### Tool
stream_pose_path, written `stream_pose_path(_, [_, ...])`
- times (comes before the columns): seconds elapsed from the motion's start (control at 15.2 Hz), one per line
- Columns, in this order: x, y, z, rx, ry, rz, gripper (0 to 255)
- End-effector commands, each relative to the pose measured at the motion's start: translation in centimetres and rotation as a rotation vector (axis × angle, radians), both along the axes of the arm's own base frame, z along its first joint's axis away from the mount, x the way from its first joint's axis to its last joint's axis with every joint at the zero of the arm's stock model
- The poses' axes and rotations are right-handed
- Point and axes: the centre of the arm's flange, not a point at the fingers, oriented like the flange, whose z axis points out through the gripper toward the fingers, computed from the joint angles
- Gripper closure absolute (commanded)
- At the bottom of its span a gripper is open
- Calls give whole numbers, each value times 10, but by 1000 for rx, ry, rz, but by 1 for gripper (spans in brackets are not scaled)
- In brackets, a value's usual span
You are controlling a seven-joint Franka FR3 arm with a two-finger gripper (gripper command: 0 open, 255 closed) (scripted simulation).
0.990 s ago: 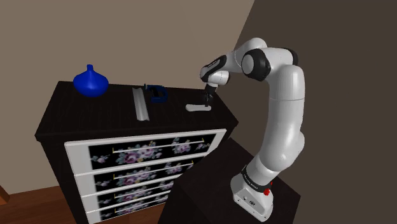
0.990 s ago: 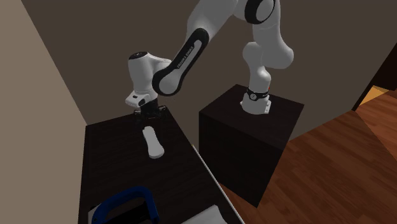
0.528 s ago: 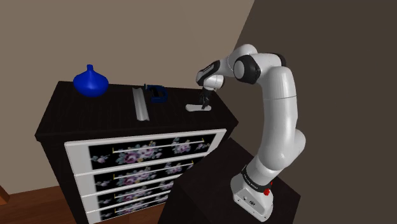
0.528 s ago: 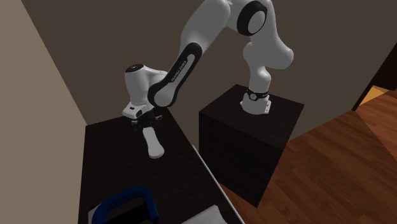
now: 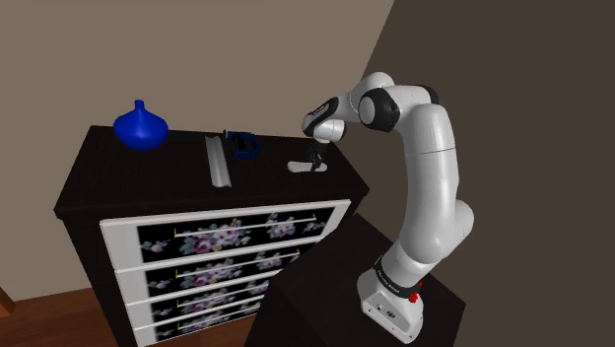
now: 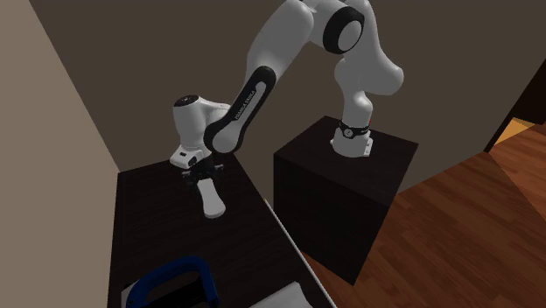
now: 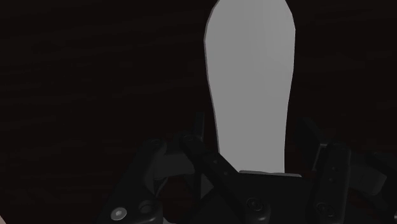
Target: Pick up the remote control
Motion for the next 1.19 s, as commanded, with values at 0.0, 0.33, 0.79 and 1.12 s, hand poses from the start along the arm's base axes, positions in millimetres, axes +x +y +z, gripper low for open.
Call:
stream_pose_path(0.0, [-1, 0, -1, 0, 1, -1, 255])
stream_pose_path(0.33, [0, 0, 0, 0, 1, -1, 255])
stream_pose_path(0.79, [0, 0, 36, 0, 1, -1, 255])
stream_pose_path(1.12, [0, 0, 63, 0, 1, -1, 255])
